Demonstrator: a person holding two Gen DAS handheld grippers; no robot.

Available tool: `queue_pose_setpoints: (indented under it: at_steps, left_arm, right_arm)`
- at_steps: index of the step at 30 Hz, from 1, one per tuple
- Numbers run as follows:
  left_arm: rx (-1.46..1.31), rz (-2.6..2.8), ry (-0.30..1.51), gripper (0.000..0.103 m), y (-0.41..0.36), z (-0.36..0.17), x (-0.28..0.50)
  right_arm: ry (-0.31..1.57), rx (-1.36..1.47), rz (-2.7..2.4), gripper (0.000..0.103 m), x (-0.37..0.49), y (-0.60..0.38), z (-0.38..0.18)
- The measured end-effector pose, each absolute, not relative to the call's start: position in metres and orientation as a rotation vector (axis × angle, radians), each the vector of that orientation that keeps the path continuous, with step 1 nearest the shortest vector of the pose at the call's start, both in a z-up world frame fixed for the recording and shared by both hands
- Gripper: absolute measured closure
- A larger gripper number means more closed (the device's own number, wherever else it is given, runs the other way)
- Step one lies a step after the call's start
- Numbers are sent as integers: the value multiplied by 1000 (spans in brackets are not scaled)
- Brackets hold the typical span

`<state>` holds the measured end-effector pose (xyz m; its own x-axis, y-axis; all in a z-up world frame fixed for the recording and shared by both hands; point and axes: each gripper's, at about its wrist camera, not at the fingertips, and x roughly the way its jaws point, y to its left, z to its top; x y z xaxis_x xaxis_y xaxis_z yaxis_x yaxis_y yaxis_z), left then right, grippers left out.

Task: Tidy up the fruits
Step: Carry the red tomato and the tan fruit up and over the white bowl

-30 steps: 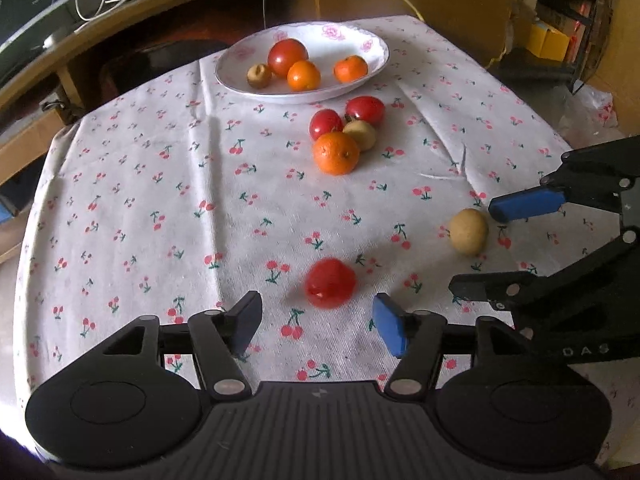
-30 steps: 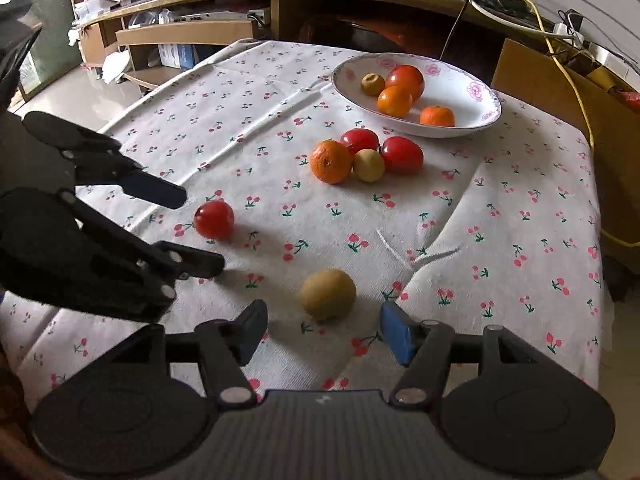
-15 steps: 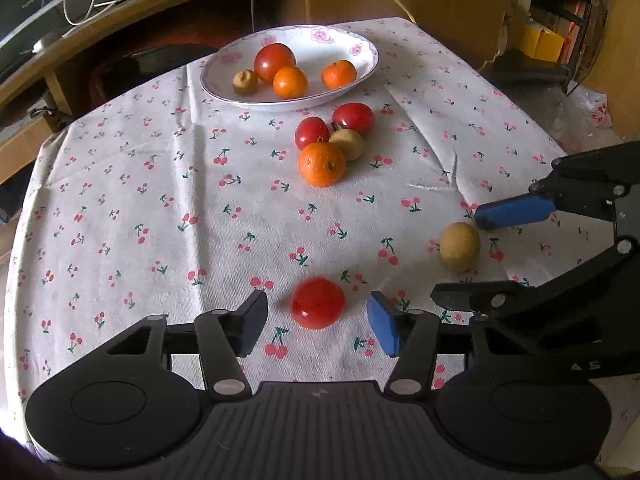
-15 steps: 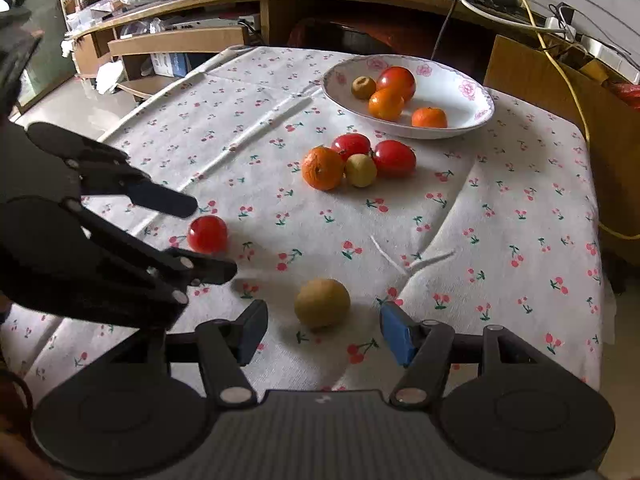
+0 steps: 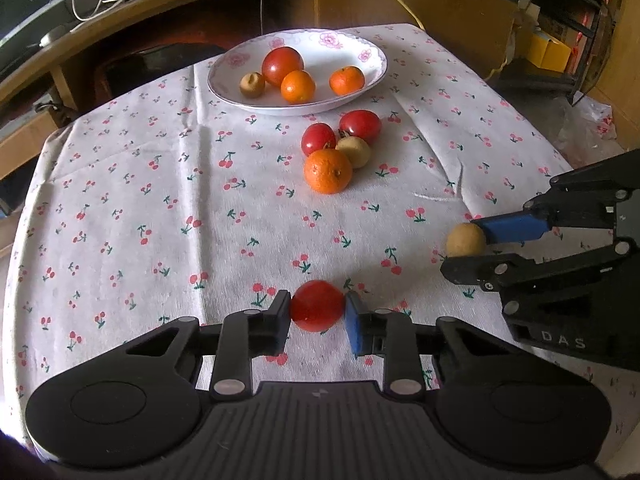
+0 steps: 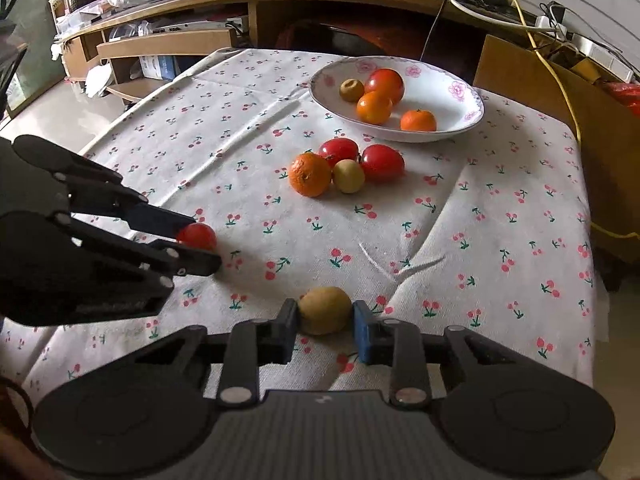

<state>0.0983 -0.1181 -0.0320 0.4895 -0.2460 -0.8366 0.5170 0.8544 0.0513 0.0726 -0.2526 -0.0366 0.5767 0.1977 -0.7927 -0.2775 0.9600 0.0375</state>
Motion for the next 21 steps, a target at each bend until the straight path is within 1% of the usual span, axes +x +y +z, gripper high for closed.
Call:
queue_pose_setpoints:
  at_steps: [8,21]
  left_arm:
    - [285,-462,945,68,-118,-29,103]
    - [192,-486,857,68,-139,6,139]
  right_arm:
    - [889,-60,254,51,77,-259,-28]
    - [817,-7,197,51,107,-273,-2]
